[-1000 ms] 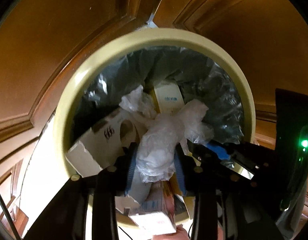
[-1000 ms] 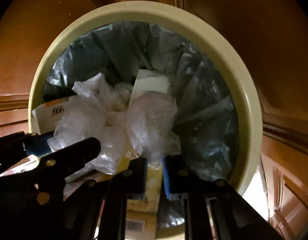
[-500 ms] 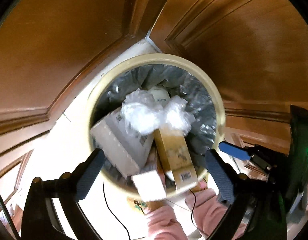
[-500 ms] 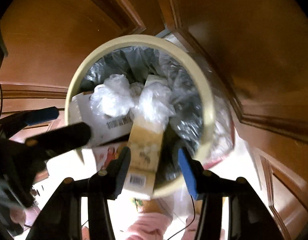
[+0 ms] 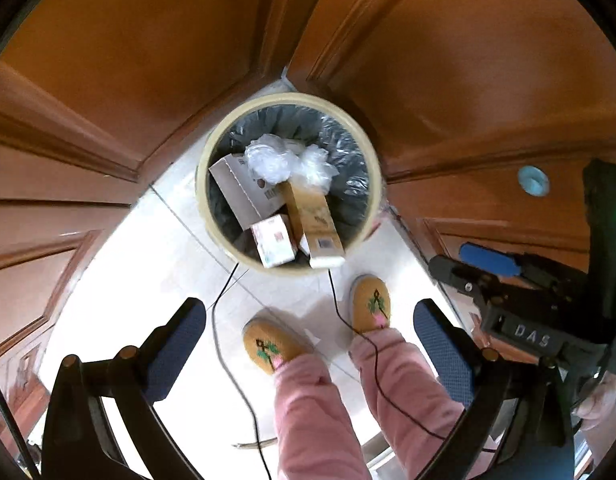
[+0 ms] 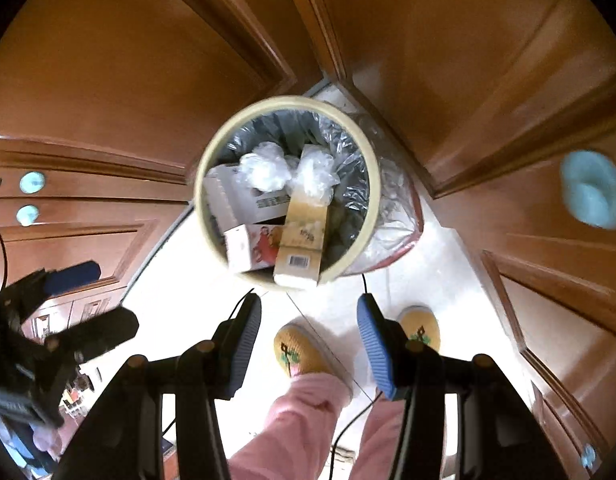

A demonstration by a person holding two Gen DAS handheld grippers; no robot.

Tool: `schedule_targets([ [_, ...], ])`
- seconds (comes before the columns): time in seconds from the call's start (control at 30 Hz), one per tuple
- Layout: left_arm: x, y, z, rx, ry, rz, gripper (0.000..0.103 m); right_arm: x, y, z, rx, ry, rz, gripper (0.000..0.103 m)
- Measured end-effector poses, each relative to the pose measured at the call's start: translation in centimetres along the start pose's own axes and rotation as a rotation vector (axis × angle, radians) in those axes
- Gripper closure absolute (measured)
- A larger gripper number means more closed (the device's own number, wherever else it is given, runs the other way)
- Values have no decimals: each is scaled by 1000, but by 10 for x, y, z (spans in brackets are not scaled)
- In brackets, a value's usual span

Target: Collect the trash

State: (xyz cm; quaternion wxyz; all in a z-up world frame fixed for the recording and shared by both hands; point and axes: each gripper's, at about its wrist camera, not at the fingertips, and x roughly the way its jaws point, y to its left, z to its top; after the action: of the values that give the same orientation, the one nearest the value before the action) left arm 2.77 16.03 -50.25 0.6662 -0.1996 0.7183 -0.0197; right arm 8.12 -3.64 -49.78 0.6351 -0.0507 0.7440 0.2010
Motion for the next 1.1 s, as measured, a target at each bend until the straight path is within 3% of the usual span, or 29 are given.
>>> schedule_targets([
  [0.37,-149,-56,-33,12,-165,135,1,-138,26,-34,-19,-121,2,53],
  [0.57,-208,-75,-44,-9,-194,165,1,-195,42,-48,-56,-166,18,53],
  [0.83,-261,-102,-65,-39,-230,214,1,-246,48,-60,-90,-190,44,53],
  [1.1,-282,-125,-75,-54,-292,286,1,-281,47,-62,-127,-234,39,52],
])
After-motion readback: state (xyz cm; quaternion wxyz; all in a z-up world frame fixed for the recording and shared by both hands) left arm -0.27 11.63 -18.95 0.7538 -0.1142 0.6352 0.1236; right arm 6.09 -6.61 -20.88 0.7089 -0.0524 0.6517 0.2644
